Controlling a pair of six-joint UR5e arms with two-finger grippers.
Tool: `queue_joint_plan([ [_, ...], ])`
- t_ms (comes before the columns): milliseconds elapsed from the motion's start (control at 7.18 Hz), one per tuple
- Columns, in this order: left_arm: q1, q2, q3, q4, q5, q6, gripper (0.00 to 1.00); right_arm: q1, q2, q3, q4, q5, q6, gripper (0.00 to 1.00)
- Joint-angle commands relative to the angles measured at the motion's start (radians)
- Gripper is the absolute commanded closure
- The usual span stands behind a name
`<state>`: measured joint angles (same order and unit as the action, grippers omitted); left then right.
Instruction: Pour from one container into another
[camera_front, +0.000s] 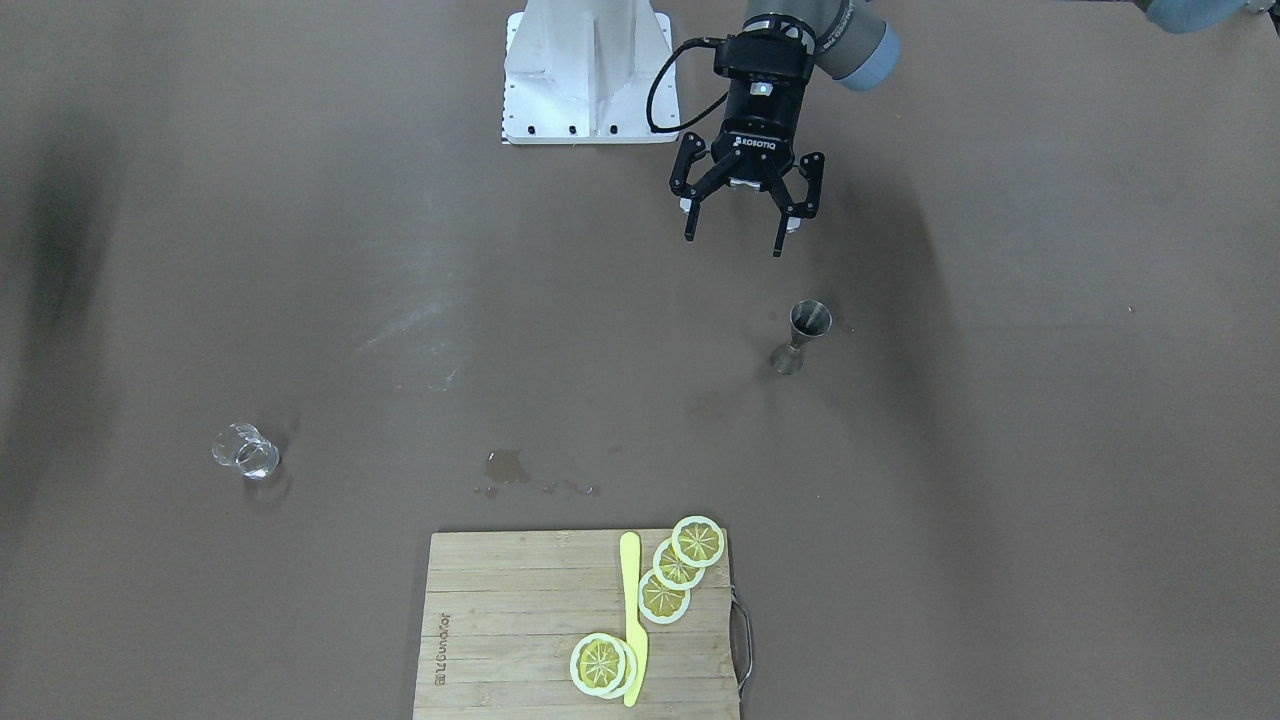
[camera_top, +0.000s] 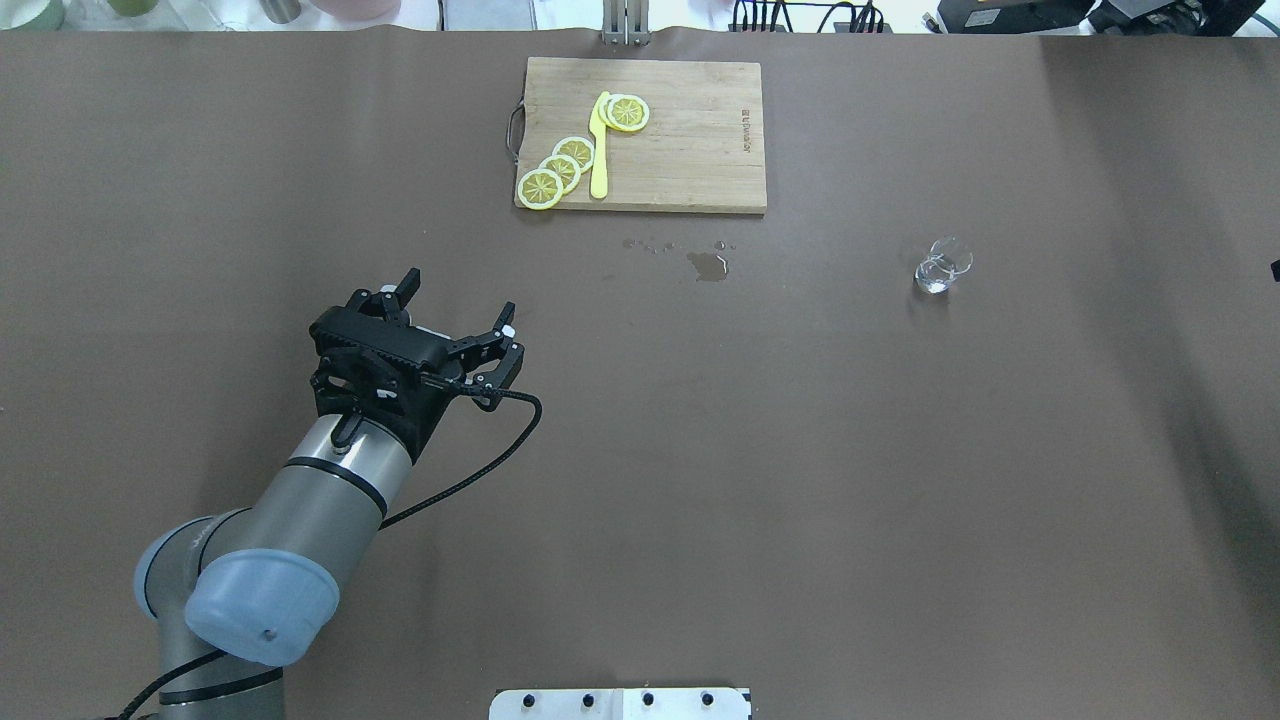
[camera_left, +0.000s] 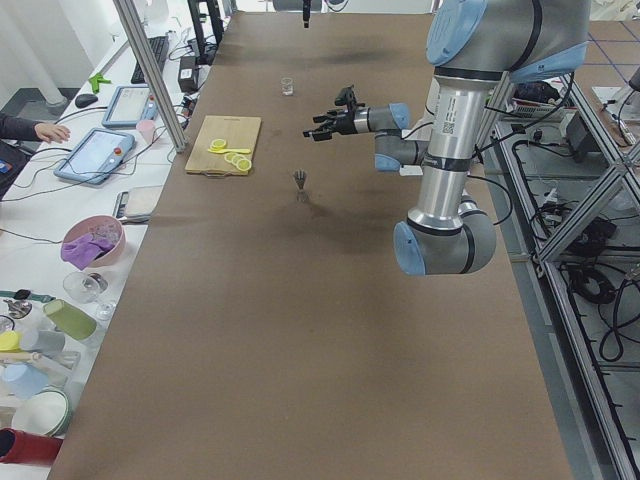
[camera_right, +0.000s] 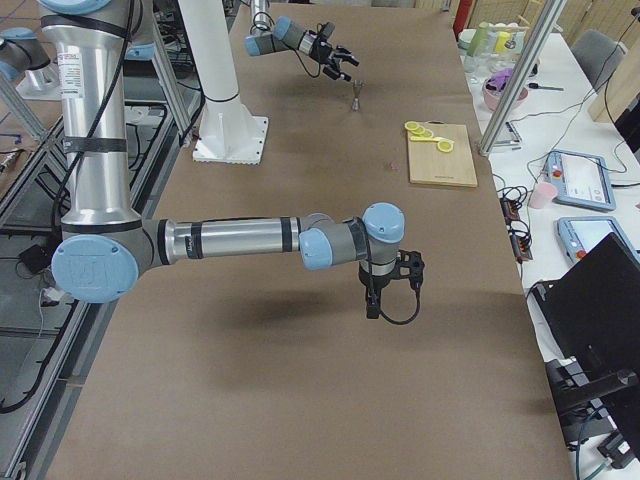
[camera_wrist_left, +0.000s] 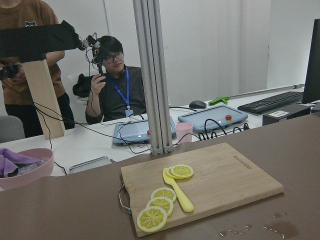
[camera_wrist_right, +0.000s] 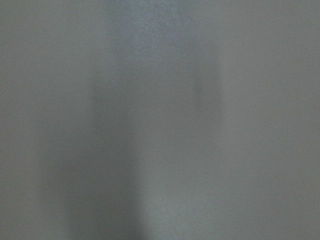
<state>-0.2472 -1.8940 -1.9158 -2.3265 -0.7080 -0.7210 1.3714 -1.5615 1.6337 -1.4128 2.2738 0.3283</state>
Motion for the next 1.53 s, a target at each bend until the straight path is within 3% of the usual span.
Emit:
queue_joint_plan([
  [0,-0.041,-0.029,-0.015,0.109,-0.083,0.0,0.04,0.0,0.0,0.0,0.0,0.0,0.0,0.0],
  [418,-0.13,-0.074,-0.042,0.258,-0.265,-0.018,0.04,0.0,0.0,0.0,0.0,0.001,0.0,0.0],
  [1393,-0.553,-0.145,-0.035,0.619,-0.995,-0.009,0.04,-0.002,0.001,0.0,0.0,0.001,0.0,0.0],
])
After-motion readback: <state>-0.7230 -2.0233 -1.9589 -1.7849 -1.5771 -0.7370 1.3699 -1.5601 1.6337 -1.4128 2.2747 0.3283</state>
